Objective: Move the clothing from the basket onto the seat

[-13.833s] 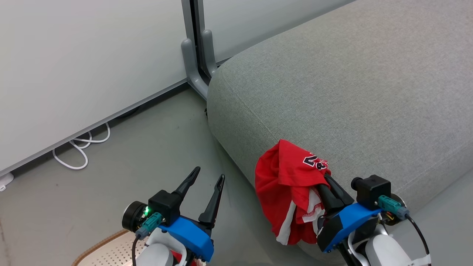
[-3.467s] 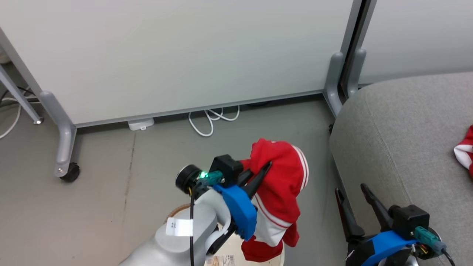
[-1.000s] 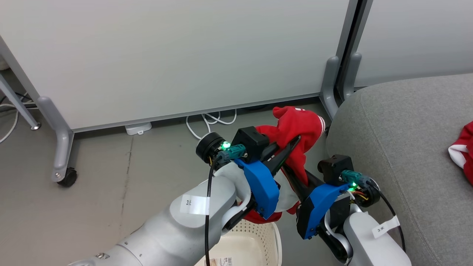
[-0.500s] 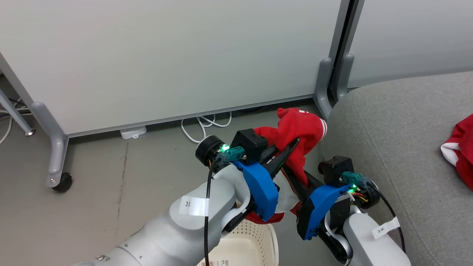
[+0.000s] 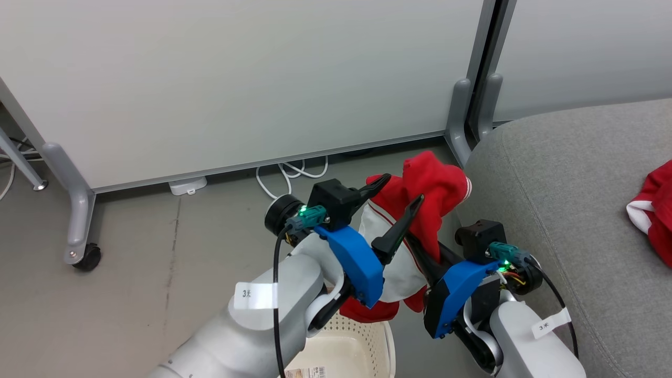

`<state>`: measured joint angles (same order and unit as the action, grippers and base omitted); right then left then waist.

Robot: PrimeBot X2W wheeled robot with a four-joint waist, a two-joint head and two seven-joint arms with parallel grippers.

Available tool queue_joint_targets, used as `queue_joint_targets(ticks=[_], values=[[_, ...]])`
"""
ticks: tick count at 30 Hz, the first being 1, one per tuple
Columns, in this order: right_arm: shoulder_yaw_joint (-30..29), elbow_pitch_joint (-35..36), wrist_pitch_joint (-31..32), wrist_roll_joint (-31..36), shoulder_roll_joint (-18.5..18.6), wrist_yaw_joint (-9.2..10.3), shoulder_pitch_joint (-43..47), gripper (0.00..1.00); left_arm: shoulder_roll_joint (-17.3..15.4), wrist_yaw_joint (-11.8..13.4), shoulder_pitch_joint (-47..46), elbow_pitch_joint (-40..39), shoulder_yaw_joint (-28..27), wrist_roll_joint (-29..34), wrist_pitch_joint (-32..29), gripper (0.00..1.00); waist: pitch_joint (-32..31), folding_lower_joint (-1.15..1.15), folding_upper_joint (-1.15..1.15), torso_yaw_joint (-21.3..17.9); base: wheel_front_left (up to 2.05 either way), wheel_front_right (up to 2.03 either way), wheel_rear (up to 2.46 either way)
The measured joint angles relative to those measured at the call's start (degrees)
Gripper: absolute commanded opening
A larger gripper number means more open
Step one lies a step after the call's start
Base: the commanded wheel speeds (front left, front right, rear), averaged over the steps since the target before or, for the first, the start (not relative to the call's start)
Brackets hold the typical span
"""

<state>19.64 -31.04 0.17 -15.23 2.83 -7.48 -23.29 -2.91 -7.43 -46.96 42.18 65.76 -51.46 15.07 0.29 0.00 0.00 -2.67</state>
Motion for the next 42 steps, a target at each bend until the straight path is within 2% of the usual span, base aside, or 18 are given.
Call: queue_joint_targets(ticks=[14, 15, 21, 25, 42], values=[[-2.6, 2.8, 0.3, 1.3, 0.0, 0.0, 1.6, 0.0, -4.9, 0.0, 17.3, -8.2, -20.6, 15.9, 0.0, 1.0, 1.2, 0.0, 0.0, 1.2, 0.0, 0.0, 0.0], [-3.2, 3.1, 0.3, 1.5, 0.0, 0.0, 1.8, 0.0, -5.6, 0.0, 19.5, -9.8, -23.7, 18.1, 0.0, 1.0, 1.5, 0.0, 0.0, 1.5, 0.0, 0.0, 0.0], [-4.9, 4.5, 0.5, 1.9, 0.0, 0.0, 2.6, 0.0, -6.4, 0.0, 28.1, -15.4, -33.0, 25.5, 0.0, 1.0, 2.2, 0.0, 0.0, 2.5, 0.0, 0.0, 0.0], [-5.6, 4.9, 0.8, 2.1, 0.0, 0.0, 3.1, 0.0, -6.4, 0.0, 30.6, -16.2, -34.2, 27.8, 0.0, 1.0, 2.3, 0.0, 0.0, 3.0, 0.0, 0.0, 0.0], [-7.1, 6.7, 1.9, 2.5, 0.0, 0.0, 4.7, 0.0, -5.5, 0.0, 36.5, -18.5, -39.5, 30.0, 0.0, 1.0, 1.8, 0.0, 0.0, 2.7, 0.0, 0.0, 0.0]])
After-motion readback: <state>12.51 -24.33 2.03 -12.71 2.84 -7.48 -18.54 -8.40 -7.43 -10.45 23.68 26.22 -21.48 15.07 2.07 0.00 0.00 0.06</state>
